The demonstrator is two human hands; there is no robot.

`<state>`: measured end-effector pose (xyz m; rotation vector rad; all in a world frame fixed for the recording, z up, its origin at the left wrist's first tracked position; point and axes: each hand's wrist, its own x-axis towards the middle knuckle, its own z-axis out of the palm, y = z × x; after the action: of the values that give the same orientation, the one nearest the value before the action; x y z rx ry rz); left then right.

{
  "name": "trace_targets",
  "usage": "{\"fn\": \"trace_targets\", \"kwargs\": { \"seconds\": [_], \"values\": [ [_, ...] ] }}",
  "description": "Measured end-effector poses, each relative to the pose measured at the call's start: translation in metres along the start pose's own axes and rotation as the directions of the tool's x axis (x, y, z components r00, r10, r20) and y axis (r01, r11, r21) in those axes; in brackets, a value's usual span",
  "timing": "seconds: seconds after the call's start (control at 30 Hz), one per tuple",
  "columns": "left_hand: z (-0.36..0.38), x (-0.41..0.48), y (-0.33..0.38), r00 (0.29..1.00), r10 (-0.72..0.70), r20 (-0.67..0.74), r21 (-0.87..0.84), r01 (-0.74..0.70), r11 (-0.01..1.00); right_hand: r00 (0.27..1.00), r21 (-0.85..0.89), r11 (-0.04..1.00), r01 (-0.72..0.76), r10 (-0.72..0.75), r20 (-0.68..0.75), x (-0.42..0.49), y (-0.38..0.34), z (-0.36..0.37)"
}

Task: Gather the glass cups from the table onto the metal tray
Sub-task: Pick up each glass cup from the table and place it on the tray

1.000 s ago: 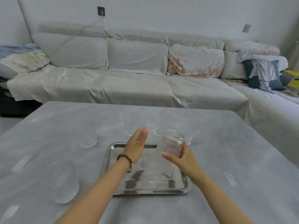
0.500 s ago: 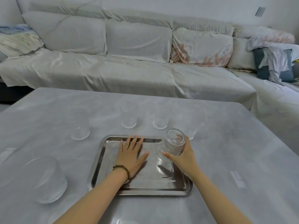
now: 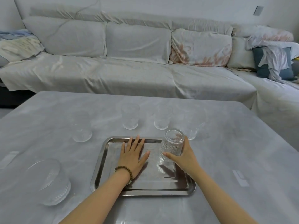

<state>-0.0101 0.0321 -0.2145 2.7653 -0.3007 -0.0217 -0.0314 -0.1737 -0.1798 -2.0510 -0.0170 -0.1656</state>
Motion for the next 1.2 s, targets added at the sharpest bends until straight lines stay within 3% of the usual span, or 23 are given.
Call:
{"fn": "trace_targets", "kwargs": {
  "seconds": [0.2, 0.4, 0.53, 0.67, 0.8, 1.03, 1.2],
  "values": [
    [-0.015, 0.0, 0.002, 1.0, 0.013, -0.022, -0.162, -0.017, 0.987, 0.999, 0.077, 0.997, -0.014, 0.011, 0.036, -0.001, -0.022, -0.017],
    [-0.063, 0.019, 0.003, 0.972, 0.013, -0.233, -0.316, -0.088, 0.945, 0.999, 0.156, 0.987, 0.046, -0.048, 0.01, 0.036, -0.07, -0.049],
    [-0.088, 0.05, -0.006, 0.943, 0.022, -0.333, -0.26, -0.114, 0.959, 0.998, 0.107, 0.993, 0.053, -0.056, 0.032, 0.076, -0.081, -0.041],
    [-0.096, 0.088, -0.011, 0.957, -0.008, -0.29, -0.198, -0.052, 0.979, 0.997, 0.033, 0.999, -0.026, 0.024, 0.074, 0.117, -0.072, -0.019],
    [-0.085, 0.113, -0.018, 0.969, -0.094, -0.228, -0.253, 0.034, 0.967, 0.995, 0.001, 0.997, -0.08, 0.08, 0.067, 0.145, -0.061, 0.0],
    [-0.076, 0.131, -0.018, 0.947, -0.15, -0.284, -0.284, 0.067, 0.957, 0.992, -0.024, 0.992, -0.126, 0.127, 0.027, 0.167, -0.043, 0.015],
    [-0.074, 0.133, -0.019, 0.946, -0.158, -0.282, -0.274, 0.078, 0.958, 0.993, -0.138, 0.983, -0.118, 0.116, -0.021, 0.166, -0.048, 0.012]
  ]
}}
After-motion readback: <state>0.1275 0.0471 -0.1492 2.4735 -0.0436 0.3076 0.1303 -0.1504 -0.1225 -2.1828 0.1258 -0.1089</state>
